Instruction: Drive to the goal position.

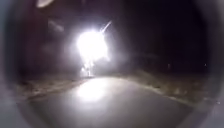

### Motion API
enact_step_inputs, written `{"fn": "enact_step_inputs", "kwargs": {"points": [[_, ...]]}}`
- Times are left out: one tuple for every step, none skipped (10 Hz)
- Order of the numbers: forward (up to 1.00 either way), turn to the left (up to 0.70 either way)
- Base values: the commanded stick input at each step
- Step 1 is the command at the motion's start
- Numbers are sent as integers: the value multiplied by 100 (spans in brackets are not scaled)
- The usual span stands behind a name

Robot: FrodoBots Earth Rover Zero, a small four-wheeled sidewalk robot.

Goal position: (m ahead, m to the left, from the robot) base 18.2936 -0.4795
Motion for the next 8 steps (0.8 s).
{"fn": "enact_step_inputs", "kwargs": {"points": [[100, 0], [100, 0], [100, 0], [100, 0], [100, 0], [100, 0], [100, 0], [100, 0]]}}
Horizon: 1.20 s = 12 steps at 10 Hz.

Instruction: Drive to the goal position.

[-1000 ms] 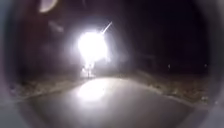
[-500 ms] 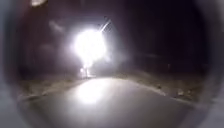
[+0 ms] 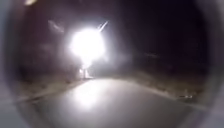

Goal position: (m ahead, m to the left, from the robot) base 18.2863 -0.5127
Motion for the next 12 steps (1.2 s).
{"fn": "enact_step_inputs", "kwargs": {"points": [[100, 0], [100, 0], [100, 0], [100, 0], [100, 0], [100, 0], [100, 0], [100, 0], [100, 0], [100, 0], [100, 0], [100, 0]]}}
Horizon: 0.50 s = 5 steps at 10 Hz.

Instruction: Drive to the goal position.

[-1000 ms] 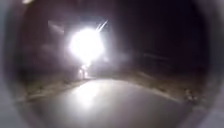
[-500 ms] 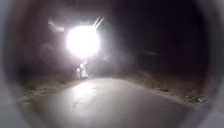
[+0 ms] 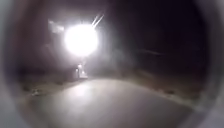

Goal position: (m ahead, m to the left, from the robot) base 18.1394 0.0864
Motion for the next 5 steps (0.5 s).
{"fn": "enact_step_inputs", "kwargs": {"points": [[100, 0], [100, 0], [100, 3], [100, 7], [100, 23]]}}
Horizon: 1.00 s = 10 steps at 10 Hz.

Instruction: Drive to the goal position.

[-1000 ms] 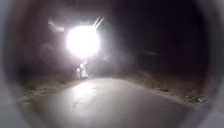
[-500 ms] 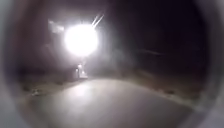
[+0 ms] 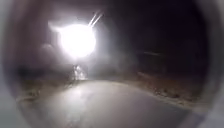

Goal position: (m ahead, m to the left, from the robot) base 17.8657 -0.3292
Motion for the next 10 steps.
{"fn": "enact_step_inputs", "kwargs": {"points": [[100, 26], [100, 26], [100, 25], [100, 22], [100, 6], [100, 12], [100, 30], [100, 28], [100, 26], [100, 22]]}}
